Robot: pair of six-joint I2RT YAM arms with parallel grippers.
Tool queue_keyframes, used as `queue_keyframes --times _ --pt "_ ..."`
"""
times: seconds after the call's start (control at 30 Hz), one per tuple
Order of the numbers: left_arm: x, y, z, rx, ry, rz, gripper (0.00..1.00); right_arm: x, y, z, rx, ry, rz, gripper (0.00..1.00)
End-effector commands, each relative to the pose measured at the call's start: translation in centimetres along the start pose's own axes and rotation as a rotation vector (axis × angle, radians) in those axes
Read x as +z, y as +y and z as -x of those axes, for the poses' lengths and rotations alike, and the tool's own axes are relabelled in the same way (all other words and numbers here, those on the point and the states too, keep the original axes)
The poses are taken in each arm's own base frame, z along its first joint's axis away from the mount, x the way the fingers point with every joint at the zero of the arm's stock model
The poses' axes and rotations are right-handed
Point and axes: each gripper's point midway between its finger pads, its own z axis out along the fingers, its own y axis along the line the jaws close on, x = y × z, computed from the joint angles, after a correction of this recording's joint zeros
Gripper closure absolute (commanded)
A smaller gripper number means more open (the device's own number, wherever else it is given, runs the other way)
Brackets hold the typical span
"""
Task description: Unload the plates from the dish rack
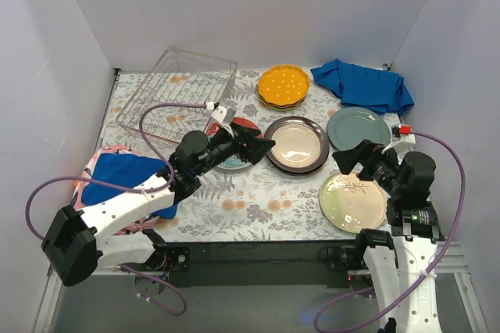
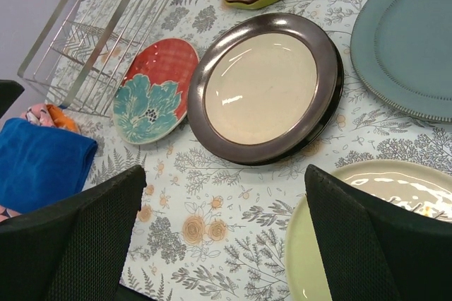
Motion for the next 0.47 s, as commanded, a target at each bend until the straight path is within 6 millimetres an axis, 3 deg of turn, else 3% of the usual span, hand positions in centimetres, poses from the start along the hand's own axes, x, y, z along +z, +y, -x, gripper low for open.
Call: queue_keyframes --times 0.0,0.43 --pt "-2.3 0.6 0.1 -0.012 -0.041 0.038 0.33 -0.4 1.0 1.2 -0.045 -0.054 0.039 0.02" --pt "-3.6 -1.9 1.4 -0.059 -0.121 -0.084 0.33 -0.7 1.4 1.7 -0.067 -0.080 0.055 0.02"
